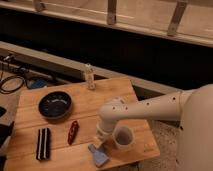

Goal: Place the white sponge in the ceramic cup

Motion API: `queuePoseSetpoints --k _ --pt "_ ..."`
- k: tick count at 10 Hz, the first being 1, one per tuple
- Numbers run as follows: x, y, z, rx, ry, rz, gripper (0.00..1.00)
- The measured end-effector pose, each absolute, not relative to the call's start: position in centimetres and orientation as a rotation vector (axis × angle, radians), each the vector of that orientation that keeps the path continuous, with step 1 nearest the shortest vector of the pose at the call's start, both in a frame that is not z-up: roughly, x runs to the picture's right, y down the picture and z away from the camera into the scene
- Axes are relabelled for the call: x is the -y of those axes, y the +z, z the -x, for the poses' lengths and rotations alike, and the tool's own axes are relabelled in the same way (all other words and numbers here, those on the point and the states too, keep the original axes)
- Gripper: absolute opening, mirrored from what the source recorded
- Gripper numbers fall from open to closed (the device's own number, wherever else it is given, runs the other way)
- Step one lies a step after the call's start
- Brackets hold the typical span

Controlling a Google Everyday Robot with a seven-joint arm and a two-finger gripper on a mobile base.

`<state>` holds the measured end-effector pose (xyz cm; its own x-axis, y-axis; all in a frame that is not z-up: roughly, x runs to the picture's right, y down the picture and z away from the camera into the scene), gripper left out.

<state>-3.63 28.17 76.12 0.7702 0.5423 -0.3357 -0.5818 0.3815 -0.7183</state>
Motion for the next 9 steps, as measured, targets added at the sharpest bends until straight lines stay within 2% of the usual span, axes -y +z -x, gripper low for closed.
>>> queuePoseSetpoints --k 2,7,9 --pt "-26.8 74.6 4.2 -0.013 0.71 0.894 0.0" --pt "-19.2 68.4 7.0 0.134 0.67 0.773 0.0" --pt "-16.9 67.5 8.0 0.177 0.667 0.731 0.0"
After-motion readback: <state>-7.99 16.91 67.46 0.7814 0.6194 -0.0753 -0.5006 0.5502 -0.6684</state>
